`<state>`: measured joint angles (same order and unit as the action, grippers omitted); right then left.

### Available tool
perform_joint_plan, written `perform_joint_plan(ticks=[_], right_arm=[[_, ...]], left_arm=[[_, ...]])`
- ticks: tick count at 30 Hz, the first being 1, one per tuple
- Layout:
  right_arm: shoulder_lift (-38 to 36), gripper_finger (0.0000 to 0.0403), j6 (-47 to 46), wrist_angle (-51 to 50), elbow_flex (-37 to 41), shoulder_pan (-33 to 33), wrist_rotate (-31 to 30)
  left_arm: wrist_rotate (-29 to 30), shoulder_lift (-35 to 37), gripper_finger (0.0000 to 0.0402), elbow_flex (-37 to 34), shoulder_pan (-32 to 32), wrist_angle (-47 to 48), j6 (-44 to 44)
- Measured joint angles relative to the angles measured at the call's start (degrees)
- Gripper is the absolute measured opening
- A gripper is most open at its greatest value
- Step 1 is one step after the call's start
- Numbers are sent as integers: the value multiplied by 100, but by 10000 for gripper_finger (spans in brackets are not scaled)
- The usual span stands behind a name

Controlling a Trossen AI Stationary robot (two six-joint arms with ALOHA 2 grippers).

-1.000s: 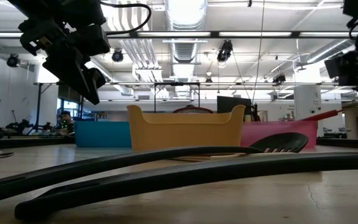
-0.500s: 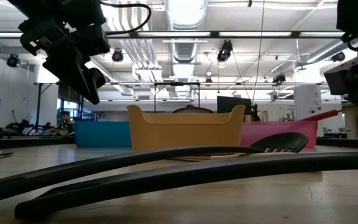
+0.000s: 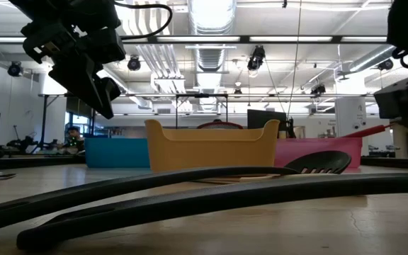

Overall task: Pick & Place Kitchen Items
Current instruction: Put the yellow spatula into the yellow bin

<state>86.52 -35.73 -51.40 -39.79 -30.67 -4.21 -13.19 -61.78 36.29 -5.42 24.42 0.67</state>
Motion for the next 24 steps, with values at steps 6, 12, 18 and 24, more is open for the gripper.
perform_joint_plan(ticks=[6, 12, 18, 24], right_arm=[[-20, 196, -6, 164, 179, 96, 54], [-18, 122, -25, 224, 193, 241, 152], [-30, 25, -332, 145, 192, 358, 317], [-390, 19, -846, -77, 99, 363, 372]], left_arm=[[0, 0, 179, 0, -1, -2, -14], [0, 0, 179, 0, 1, -2, -17], [0, 0, 179, 0, 1, -4, -17], [0, -1, 179, 0, 1, -6, -19]])
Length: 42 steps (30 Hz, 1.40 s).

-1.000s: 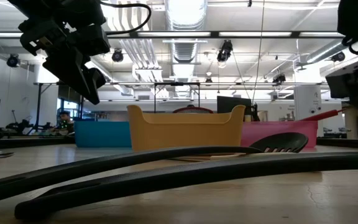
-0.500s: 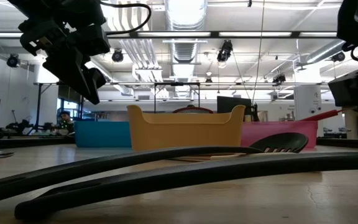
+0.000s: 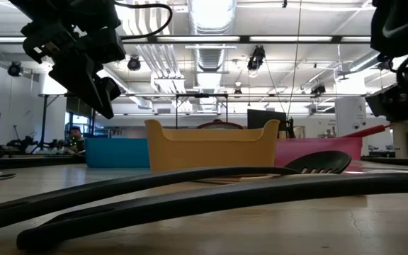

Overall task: Pick & Place Kitchen Items
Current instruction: Put the yellow spatula into the yellow bin

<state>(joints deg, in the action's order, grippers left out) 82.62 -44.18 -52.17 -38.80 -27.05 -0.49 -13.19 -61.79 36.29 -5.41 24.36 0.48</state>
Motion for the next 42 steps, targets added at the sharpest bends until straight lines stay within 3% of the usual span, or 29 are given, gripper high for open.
perform_joint_plan(ticks=[5, 11, 15, 19, 25, 30, 39, 42], right_arm=[[-808, 19, -631, -411, -1, -49, -16], [-1827, 19, -1282, -964, -62, -288, -732], [-2320, 19, -1475, -1155, -257, -414, -1591], [-2516, 19, -1219, -989, -489, -485, -2850], [-2376, 19, 716, 1042, -440, -483, -4877], [-1994, 19, 2707, 3223, -229, -482, -6036], [-1175, 19, 5580, 6845, 111, -233, -6057], [-877, 19, 6108, 7635, 137, -52, -5997]], left_arm=[[0, -1, 179, 0, 0, 0, -1], [0, -1, 179, 0, -1, -25, -5], [0, -1, 179, 0, -1, -36, -5], [0, -1, 179, 0, 0, -37, 141], [81, -1, 179, 0, -1, -60, 500], [111, -1, 179, 0, -2, -636, 405], [43, -18, 179, 0, 2, -4073, -414], [-359, -127, 179, 4, 8, -5139, -557]])
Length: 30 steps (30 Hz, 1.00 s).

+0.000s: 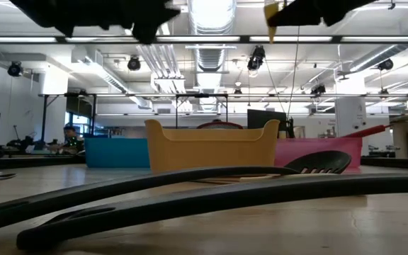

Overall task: Pick & Place Kitchen Items
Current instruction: Put the yellow spatula into the yellow bin

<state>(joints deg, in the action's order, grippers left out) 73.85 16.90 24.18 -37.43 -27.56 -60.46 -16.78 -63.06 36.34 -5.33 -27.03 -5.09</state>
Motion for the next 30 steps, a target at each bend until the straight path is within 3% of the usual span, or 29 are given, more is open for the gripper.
perform_joint_plan(ticks=[5, 8, 11, 17, 30], right_arm=[[258, 19, 102, 448, -165, 414, 1004], [297, 19, -152, 468, -256, 600, 1654], [352, 19, -265, 476, -258, 697, 2102], [485, 19, -282, 479, -258, 723, 2150], [476, 18, -299, 482, -262, 723, 2248]], left_arm=[[-749, -313, 179, 1, 54, -913, -678], [-771, -573, 179, 2, 77, -1076, -1332], [-600, -905, 179, 7, 77, -1542, -1436], [-432, -1470, 179, 470, 75, -1831, -1461], [-916, -2091, 179, 1489, 77, -1524, -1387]])
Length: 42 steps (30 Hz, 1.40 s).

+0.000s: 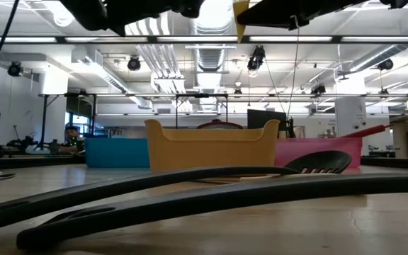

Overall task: Pick & Place Kitchen Items
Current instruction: Put the yellow spatula into the yellow bin

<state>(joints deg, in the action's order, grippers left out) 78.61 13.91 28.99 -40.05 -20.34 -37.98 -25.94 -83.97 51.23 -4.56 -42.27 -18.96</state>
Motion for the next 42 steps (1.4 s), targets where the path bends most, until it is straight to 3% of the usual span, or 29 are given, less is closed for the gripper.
perform_joint_plan(ticks=[17, 25, 29, 36, 42], right_arm=[[-2, 18, 4, 4, 0, 33, 57], [-2, 18, -22, -4, 0, 79, 59], [-2, 18, -28, -5, 0, 79, 59], [-2, 18, -43, -21, 0, 90, 81], [-2, 18, -44, -38, 0, 90, 79]], left_arm=[[-630, -248, 179, 643, 11, 213, 396], [-631, -248, 172, 727, 11, 213, 413], [-627, -250, 137, 740, 11, 244, 413], [-597, -251, 19, 741, 6, 299, 411], [-603, -251, 11, 740, 7, 309, 396]])
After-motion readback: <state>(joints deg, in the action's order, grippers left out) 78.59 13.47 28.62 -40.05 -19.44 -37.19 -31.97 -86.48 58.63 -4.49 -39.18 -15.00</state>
